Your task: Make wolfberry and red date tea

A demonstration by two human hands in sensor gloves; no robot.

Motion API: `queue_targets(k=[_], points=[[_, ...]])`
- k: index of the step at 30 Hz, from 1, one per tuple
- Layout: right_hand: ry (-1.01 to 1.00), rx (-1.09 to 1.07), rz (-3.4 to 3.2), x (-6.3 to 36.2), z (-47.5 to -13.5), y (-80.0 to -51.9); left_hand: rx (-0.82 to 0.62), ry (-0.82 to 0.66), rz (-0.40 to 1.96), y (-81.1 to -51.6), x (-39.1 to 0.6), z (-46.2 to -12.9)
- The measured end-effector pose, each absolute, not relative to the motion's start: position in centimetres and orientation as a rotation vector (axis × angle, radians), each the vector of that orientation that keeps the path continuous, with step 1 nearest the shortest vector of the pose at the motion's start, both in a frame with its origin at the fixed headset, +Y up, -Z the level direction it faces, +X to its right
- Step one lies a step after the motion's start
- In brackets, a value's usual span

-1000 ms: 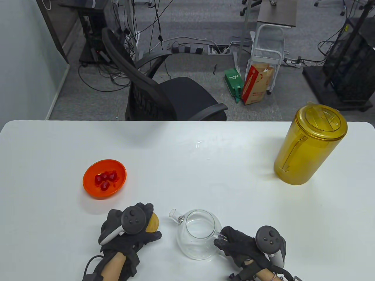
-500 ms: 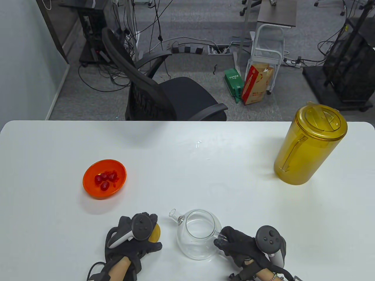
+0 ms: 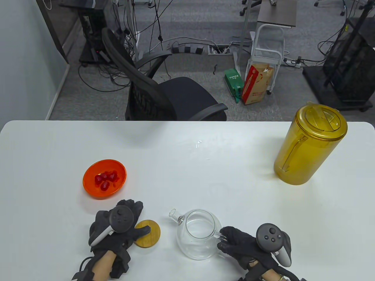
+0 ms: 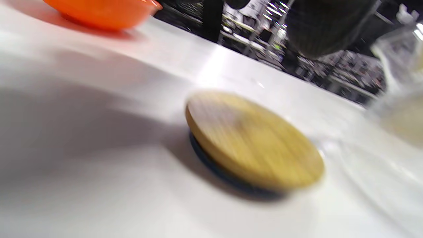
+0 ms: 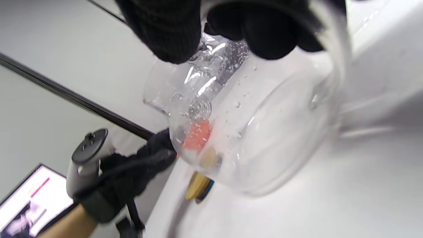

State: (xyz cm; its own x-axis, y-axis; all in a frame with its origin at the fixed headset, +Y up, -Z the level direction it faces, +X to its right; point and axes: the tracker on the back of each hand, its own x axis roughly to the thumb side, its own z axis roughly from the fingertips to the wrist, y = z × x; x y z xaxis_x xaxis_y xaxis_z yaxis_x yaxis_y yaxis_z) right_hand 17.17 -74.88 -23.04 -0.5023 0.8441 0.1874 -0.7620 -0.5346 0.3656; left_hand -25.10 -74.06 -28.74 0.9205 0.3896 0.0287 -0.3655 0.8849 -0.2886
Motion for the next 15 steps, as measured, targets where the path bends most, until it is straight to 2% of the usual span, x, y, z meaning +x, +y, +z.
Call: queue_targets(k=[3, 5, 9, 12, 15], points=[[0.199, 0.449, 2.199, 18.4, -22.5, -73.3, -0.241, 0.040, 0.502, -73.6, -26.8, -29.8], [0.044, 0.437, 2.249, 19.9, -21.9, -72.0, -0.206, 0.140, 0.571, -73.5, -28.5, -31.1], [-0.119, 0.403, 2.343, 21.9, -21.5, -71.6, -0.135, 0.334, 0.489, -73.3, -30.7, -32.8], [-0.217, 0.332, 2.412, 23.2, -21.5, -72.7, -0.212, 0.423, 0.352, -73.3, -32.0, -34.4], [-0.083, 0.249, 2.472, 23.8, -21.7, -73.4, -0.237, 0.531, 0.242, -73.4, -32.8, -35.9]])
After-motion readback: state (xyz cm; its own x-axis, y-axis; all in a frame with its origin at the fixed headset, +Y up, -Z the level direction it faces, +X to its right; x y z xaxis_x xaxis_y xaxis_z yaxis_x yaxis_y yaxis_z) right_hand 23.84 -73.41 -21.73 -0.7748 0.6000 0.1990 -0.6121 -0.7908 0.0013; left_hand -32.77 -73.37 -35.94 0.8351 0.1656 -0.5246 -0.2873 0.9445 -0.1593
